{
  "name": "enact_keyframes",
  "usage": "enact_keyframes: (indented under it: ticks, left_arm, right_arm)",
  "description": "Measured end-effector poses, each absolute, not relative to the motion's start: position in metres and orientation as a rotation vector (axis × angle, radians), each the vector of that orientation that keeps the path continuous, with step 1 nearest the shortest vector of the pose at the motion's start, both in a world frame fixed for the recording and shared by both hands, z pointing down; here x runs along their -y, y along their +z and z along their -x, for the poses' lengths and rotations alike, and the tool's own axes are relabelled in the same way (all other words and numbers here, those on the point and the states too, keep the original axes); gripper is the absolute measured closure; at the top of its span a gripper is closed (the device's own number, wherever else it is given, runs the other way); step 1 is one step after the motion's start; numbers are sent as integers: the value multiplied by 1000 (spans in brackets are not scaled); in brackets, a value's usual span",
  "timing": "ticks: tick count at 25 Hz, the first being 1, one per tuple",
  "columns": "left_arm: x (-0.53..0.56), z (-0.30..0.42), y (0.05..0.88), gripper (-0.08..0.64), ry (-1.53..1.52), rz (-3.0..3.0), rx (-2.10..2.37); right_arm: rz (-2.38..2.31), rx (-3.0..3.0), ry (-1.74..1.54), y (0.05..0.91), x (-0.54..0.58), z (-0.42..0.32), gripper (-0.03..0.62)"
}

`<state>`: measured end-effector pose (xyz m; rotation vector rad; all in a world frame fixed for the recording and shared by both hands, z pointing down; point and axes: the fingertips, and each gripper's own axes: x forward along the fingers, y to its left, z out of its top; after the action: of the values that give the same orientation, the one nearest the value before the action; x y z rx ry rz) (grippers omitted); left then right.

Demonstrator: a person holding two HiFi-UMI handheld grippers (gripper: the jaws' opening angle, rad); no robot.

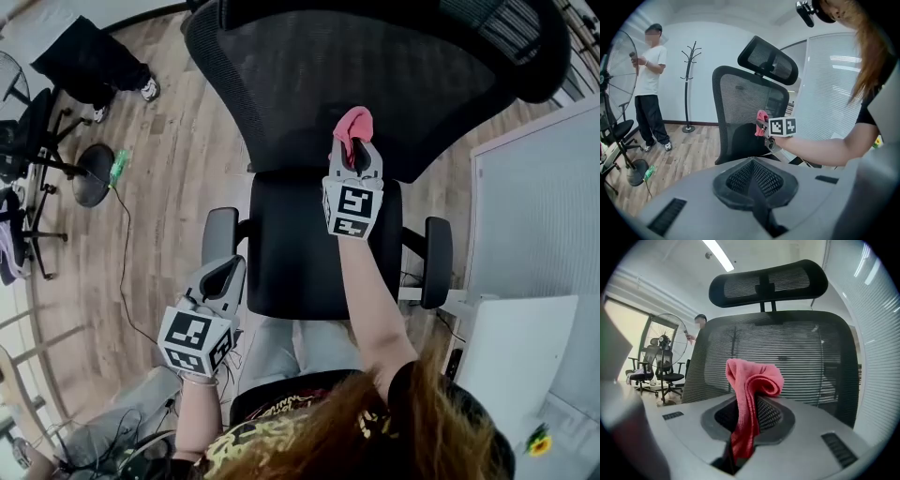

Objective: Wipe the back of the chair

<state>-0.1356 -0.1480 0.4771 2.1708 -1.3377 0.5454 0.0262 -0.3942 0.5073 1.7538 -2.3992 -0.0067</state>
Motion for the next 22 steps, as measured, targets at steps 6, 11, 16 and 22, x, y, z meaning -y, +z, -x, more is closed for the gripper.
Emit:
enact_keyframes:
  ticks: [6, 11, 16, 22]
  left_arm:
    - [151, 138, 473, 566, 541, -2184, 1329]
    - [150, 138, 472, 566, 543, -2190, 1316]
    - [149, 145, 475, 566, 551, -2179, 1316]
    - [154, 161, 481, 566, 548, -2162, 1347]
  right_arm:
    - [-1740, 2401, 6, 510, 393, -2, 531]
    - [-1648, 2433, -30, 511, 388, 30, 531]
    - [-1478, 2473, -94, 519, 380, 75, 531]
    - [-1418, 2491, -91, 532, 380, 101, 531]
